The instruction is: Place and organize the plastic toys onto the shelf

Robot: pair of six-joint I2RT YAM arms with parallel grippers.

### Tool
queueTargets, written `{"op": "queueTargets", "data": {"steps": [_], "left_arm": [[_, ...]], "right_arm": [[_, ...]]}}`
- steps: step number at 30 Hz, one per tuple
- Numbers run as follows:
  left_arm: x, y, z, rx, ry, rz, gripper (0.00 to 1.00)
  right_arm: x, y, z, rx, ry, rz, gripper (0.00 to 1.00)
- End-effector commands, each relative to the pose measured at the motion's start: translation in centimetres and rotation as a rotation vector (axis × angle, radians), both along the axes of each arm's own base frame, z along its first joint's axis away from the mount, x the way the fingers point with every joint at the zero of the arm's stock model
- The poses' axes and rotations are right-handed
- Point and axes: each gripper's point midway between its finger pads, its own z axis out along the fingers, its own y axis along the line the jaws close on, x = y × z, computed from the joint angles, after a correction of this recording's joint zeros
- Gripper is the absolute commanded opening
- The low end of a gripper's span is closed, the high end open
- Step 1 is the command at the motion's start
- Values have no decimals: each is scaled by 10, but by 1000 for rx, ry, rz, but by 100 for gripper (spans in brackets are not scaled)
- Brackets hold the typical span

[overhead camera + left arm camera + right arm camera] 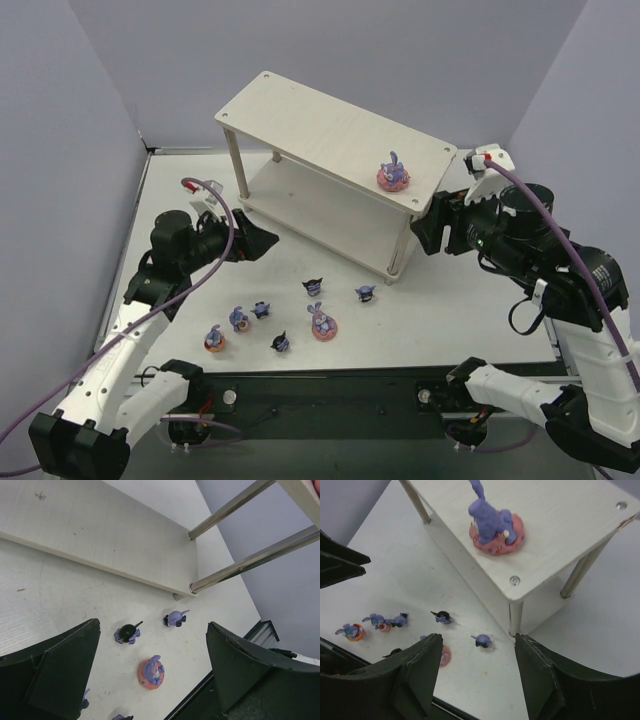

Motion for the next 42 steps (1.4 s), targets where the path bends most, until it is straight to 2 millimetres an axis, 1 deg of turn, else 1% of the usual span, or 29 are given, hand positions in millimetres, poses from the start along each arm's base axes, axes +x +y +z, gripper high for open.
{"op": "queueTargets", "data": {"steps": [1, 2, 3, 4, 5, 6, 7, 8, 10, 11, 12, 13, 14, 16, 17, 19, 20, 21, 23, 24, 25, 26, 27, 28, 29, 33, 36, 38, 42], "left_arm": [[-13, -8, 1, 41, 17, -12, 97], [-16, -12, -4, 46, 42, -17, 97], [-22, -19, -14, 67, 84, -29, 97], [-26, -24, -18, 75, 107, -39, 97], [-30, -29, -23, 76, 139, -45, 97], [-39, -39, -36, 112, 182, -57, 97], [-43, -43, -43, 128, 207, -59, 96], [-46, -48, -47, 127, 237, -47, 96], [-59, -65, -61, 153, 273, -60, 95], [-65, -72, -64, 138, 305, -51, 95], [-67, -76, -72, 149, 332, -35, 94], [-72, -81, -76, 166, 333, -9, 94], [-76, -82, -81, 160, 375, 26, 94], [-79, -87, -82, 180, 388, 68, 93], [-83, -85, -87, 204, 405, 123, 93], [-87, -93, -93, 222, 429, 152, 93], [-95, -100, -97, 213, 447, 176, 93], [-97, -105, -106, 232, 467, 199, 93], [-103, -113, -112, 224, 506, 258, 91], [-107, -118, -124, 265, 509, 282, 88], [-108, -125, -121, 261, 510, 295, 87], [-111, -125, -136, 304, 541, 337, 87], [-114, -128, -139, 325, 530, 352, 86], [-113, -135, -135, 304, 539, 375, 86], [-114, -132, -148, 364, 553, 407, 86], [-115, -130, -156, 419, 576, 476, 81], [-114, -126, -164, 423, 583, 509, 77], [-112, -127, -168, 401, 588, 530, 74], [-111, -125, -182, 398, 611, 557, 73]], "right_arm": [[-20, 7, -54, 56, 189, 2, 60], [-26, 13, -64, 67, 226, 32, 60], [-29, 16, -75, 65, 255, 44, 60], [-33, 16, -98, 41, 313, 42, 60], [-35, 19, -108, 35, 335, 44, 59], [-35, 18, -118, 27, 355, 18, 59], [-41, 24, -135, -2, 383, 36, 59], [-41, 28, -141, -5, 377, 37, 59], [-41, 34, -150, -24, 365, 27, 59], [-43, 35, -163, -46, 383, 24, 59], [-42, 35, -168, -49, 391, 8, 58], [-41, 33, -172, -46, 394, -16, 58], [-40, 31, -178, -52, 402, -36, 58], [-38, 24, -178, -35, 392, -94, 58], [-38, 21, -181, -30, 396, -111, 58], [-41, 18, -181, -14, 394, -122, 59], [-43, 15, -182, -8, 399, -133, 59], [-44, 14, -187, -6, 409, -137, 59], [-52, 11, -192, -1, 429, -132, 59], [-54, 7, -196, -3, 438, -136, 59], [-57, 5, -199, -9, 451, -137, 59], [-59, 3, -201, -14, 460, -133, 59], [-62, 0, -204, -16, 464, -136, 59], [-63, -3, -205, -18, 467, -140, 59], [-65, -6, -207, -24, 470, -143, 59], [-68, -16, -208, -8, 468, -153, 59], [-69, -20, -211, 3, 472, -171, 59], [-70, -22, -215, 10, 479, -181, 59], [-73, -23, -215, 16, 477, -168, 59]]}}
